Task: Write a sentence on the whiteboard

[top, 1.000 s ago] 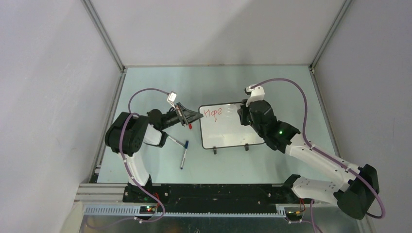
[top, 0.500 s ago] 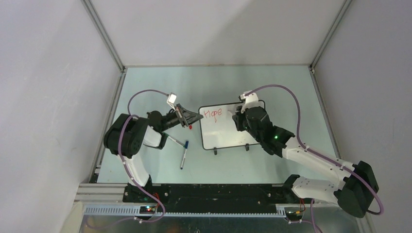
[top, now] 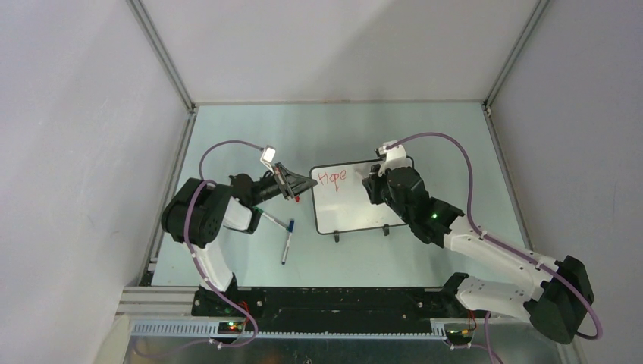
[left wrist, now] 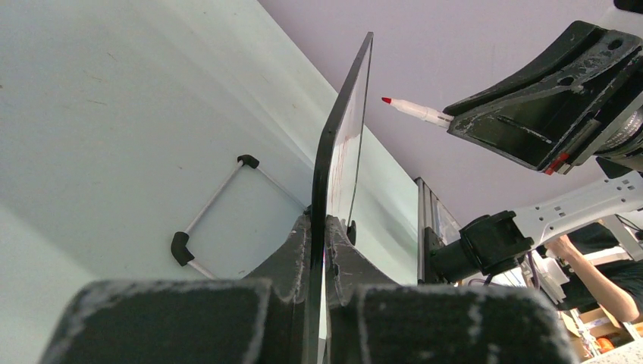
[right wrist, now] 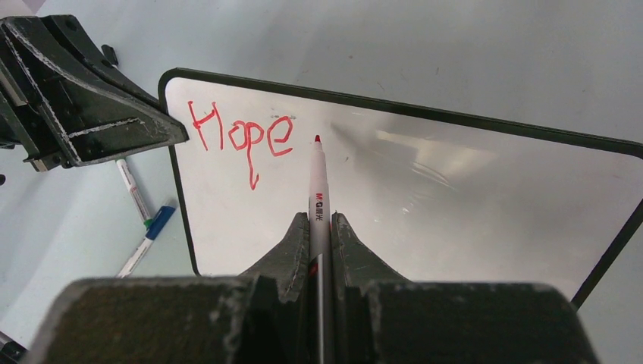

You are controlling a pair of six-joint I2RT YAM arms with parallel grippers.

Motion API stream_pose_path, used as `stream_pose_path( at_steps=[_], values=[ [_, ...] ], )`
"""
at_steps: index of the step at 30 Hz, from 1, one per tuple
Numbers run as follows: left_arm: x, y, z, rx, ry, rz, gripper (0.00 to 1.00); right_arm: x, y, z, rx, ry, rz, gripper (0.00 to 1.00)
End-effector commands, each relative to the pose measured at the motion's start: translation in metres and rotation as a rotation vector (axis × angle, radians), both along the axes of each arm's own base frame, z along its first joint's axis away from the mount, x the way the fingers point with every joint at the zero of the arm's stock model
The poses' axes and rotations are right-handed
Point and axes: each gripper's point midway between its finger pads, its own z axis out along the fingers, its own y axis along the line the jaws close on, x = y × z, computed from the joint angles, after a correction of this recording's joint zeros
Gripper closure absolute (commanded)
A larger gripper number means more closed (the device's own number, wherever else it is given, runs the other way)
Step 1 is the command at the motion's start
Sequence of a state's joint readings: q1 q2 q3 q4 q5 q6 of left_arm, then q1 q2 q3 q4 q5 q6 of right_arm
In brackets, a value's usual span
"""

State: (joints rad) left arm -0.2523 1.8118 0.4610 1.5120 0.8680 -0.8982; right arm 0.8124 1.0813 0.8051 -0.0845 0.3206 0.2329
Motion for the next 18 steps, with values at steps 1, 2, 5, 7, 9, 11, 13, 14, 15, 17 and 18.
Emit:
stream_pose_path(
  at_steps=[1, 2, 5, 7, 9, 11, 13, 14, 15, 17, 18],
  values=[
    [-0.0124, -0.005, 0.0052, 0.011, -0.06, -0.043, 1.0, 0.0001, 0.0034, 0.0197, 0.052, -0.044, 0.005, 1.0],
    [-0.0121, -0.0049, 0.0054, 0.011, -0.06, -0.042, 1.0, -0.0001, 0.0026, 0.02, 0.051, -0.044, 0.003, 1.0],
    [-0.0122, -0.0055, 0.0047, 0.01, -0.057, -0.043, 1.0, -0.0001, -0.0007, 0.0208, 0.05, -0.046, -0.011, 1.0],
    [-0.0119, -0.0055, 0.0048, 0.01, -0.057, -0.043, 1.0, 0.0006, -0.0029, 0.0214, 0.047, -0.049, -0.022, 1.0],
    [-0.0114, -0.0057, 0.0048, 0.01, -0.057, -0.043, 1.0, 0.0009, -0.0044, 0.023, 0.051, -0.052, -0.03, 1.0],
    [-0.0107, -0.0058, 0.0047, 0.01, -0.056, -0.043, 1.0, 0.0007, -0.0045, 0.0231, 0.051, -0.052, -0.03, 1.0],
    [-0.0105, -0.0063, 0.0049, 0.009, -0.056, -0.045, 1.0, 0.0011, -0.0041, 0.023, 0.052, -0.052, -0.029, 1.0],
    [-0.0103, -0.0063, 0.0048, 0.009, -0.056, -0.044, 1.0, 0.0008, -0.004, 0.0227, 0.05, -0.052, -0.028, 1.0],
    [-0.0101, -0.006, 0.0045, 0.009, -0.054, -0.043, 1.0, 0.0006, -0.0039, 0.0229, 0.05, -0.052, -0.026, 1.0],
    [-0.0106, -0.0062, 0.0044, 0.009, -0.054, -0.043, 1.0, -0.0024, -0.0042, 0.0253, 0.06, -0.05, -0.018, 1.0],
    [-0.0104, -0.0059, 0.0042, 0.009, -0.053, -0.042, 1.0, -0.0041, -0.0041, 0.0261, 0.064, -0.048, -0.013, 1.0]
  ],
)
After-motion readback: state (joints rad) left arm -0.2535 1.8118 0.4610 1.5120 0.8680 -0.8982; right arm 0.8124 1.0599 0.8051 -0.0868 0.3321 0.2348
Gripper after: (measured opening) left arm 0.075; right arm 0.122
